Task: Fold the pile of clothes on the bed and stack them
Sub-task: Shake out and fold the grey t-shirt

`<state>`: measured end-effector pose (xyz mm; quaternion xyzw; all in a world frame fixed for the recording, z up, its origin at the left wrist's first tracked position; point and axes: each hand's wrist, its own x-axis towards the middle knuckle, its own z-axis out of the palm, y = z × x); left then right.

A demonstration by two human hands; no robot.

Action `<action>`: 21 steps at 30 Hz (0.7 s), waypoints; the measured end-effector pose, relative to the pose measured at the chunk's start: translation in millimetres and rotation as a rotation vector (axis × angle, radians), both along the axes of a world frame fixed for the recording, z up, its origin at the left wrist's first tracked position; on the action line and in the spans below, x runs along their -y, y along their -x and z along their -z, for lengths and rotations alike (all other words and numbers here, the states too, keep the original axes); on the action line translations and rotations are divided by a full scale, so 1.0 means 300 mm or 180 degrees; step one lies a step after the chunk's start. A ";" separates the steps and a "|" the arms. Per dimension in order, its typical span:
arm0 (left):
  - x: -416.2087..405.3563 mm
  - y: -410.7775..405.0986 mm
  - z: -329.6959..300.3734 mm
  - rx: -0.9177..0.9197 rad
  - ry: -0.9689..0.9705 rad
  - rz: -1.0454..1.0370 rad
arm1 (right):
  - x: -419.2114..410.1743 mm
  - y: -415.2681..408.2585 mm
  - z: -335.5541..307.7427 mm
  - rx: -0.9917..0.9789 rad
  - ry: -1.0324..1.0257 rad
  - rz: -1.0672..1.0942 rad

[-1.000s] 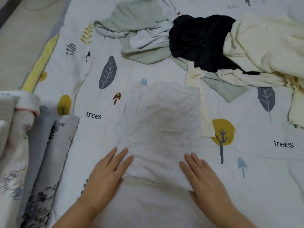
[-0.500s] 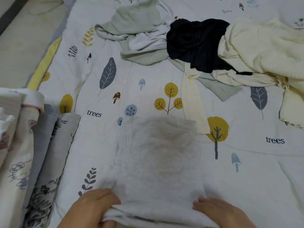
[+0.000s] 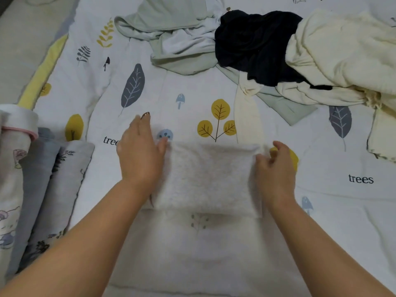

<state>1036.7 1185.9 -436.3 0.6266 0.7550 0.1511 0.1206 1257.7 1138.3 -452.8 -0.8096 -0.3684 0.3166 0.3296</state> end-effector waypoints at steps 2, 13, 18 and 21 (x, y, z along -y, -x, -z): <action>0.058 -0.050 0.025 -0.0321 -0.0464 0.0557 | 0.024 0.050 0.006 0.0592 -0.0125 -0.0244; 0.136 0.249 0.181 -0.1097 0.0841 0.0301 | 0.143 0.027 0.162 0.2192 0.0805 -0.2470; 0.143 0.165 0.119 0.0307 0.0430 -0.0549 | 0.132 0.046 0.074 0.0893 0.0181 -0.0715; 0.163 0.081 0.103 0.1075 0.0891 -0.0816 | 0.106 0.047 0.055 0.0145 0.0581 -0.0367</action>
